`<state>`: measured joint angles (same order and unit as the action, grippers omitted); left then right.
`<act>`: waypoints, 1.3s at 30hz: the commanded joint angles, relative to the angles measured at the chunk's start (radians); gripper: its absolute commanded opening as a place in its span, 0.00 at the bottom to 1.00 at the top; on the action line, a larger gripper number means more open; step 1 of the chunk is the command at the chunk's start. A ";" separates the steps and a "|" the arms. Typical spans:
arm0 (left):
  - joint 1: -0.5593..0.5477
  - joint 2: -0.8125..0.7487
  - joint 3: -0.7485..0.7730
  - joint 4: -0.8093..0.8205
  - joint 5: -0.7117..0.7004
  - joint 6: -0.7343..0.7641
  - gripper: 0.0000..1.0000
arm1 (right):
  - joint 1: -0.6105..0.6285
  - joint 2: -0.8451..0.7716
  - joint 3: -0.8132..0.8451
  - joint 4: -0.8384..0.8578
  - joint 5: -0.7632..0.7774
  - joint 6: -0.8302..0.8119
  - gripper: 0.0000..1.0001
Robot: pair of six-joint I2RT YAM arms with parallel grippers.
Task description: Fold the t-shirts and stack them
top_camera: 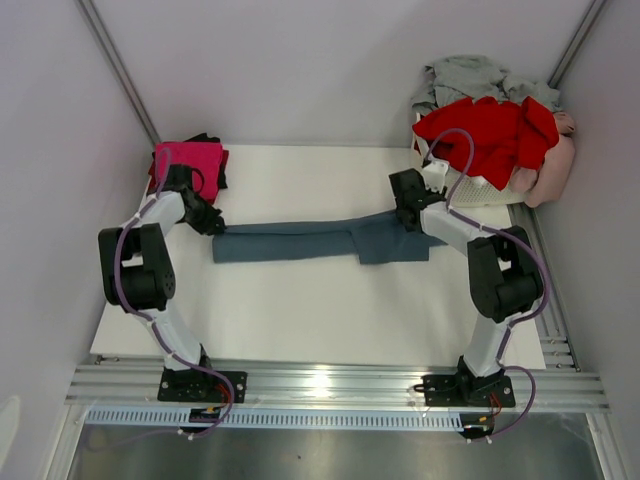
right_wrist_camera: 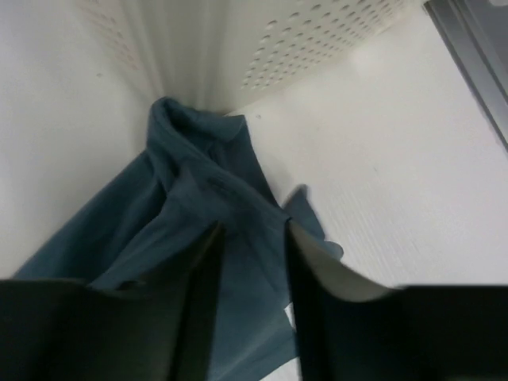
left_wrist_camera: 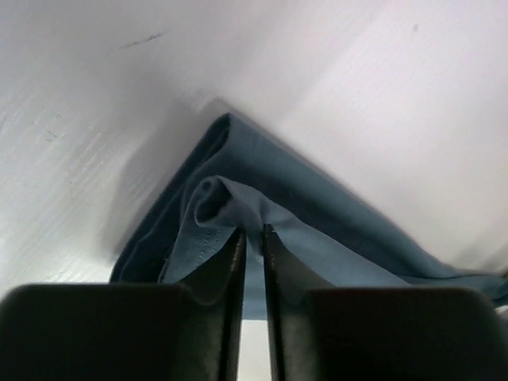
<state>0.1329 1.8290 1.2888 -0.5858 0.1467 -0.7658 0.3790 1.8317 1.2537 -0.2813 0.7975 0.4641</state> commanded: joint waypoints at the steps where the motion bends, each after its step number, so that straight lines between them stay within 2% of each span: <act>1: -0.006 0.029 0.012 0.021 0.005 0.039 0.21 | -0.026 0.034 0.067 -0.051 0.103 0.025 0.45; 2: -0.004 0.030 0.007 0.023 0.011 0.042 0.26 | -0.028 0.040 0.076 -0.068 0.109 0.069 0.60; 3: -0.006 0.032 0.001 0.027 0.020 0.045 0.40 | -0.029 0.043 0.078 -0.070 0.111 0.077 0.73; 5: -0.007 0.027 -0.005 0.030 0.030 0.046 0.48 | -0.029 0.035 0.070 -0.049 0.083 0.067 0.76; 6: -0.006 0.021 -0.006 0.032 0.027 0.046 0.56 | -0.029 0.022 0.061 -0.027 0.050 0.061 0.78; 11: -0.018 -0.065 -0.019 0.060 0.028 0.062 0.62 | -0.014 -0.057 0.007 0.074 -0.076 -0.021 0.82; 12: -0.022 -0.080 -0.017 0.060 0.027 0.065 0.67 | -0.011 -0.081 0.000 0.097 -0.093 -0.045 0.83; 19: -0.082 -0.161 -0.083 0.079 0.019 0.076 0.68 | 0.032 -0.104 -0.036 0.051 -0.144 -0.047 0.84; 21: -0.087 -0.171 -0.111 0.078 0.021 0.071 0.68 | 0.037 -0.098 -0.060 0.048 -0.199 -0.029 0.84; 26: -0.087 -0.237 -0.121 0.058 0.039 0.068 0.67 | 0.061 -0.019 -0.048 0.034 -0.359 0.001 0.82; 31: -0.096 -0.398 -0.233 0.109 0.057 0.053 0.68 | 0.069 0.046 -0.008 0.007 -0.395 0.005 0.80; 39: -0.121 -0.560 -0.333 0.072 0.064 0.052 0.67 | 0.074 0.201 0.098 -0.062 -0.547 0.019 0.77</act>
<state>0.0319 1.3411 0.9958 -0.5137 0.1925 -0.7151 0.4431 1.9621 1.2831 -0.3092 0.3550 0.4568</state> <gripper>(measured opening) 0.669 0.774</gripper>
